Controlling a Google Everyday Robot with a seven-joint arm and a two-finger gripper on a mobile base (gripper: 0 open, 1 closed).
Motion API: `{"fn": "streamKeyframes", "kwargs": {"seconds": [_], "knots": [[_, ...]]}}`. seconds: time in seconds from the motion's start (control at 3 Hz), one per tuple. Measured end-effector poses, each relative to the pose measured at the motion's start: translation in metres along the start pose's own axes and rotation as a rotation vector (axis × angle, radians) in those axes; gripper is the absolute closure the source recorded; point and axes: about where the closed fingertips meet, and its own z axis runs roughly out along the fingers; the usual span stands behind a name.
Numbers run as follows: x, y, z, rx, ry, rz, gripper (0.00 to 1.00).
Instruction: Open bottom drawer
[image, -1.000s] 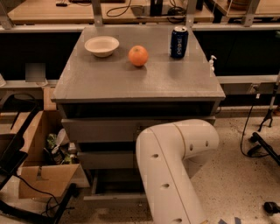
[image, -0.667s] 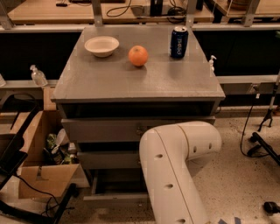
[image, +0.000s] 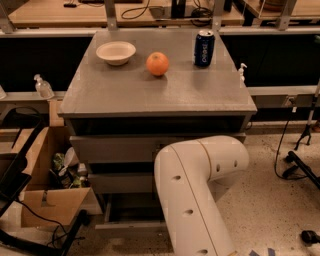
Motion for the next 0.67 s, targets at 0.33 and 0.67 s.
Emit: {"fn": "streamKeyframes", "kwargs": {"seconds": [0.33,0.67], "knots": [[0.0023,0.0159,-0.0101,-0.042,0.031,0.034,0.78],[0.0022,0.0148,-0.0101,-0.042,0.031,0.034,0.99]]}}
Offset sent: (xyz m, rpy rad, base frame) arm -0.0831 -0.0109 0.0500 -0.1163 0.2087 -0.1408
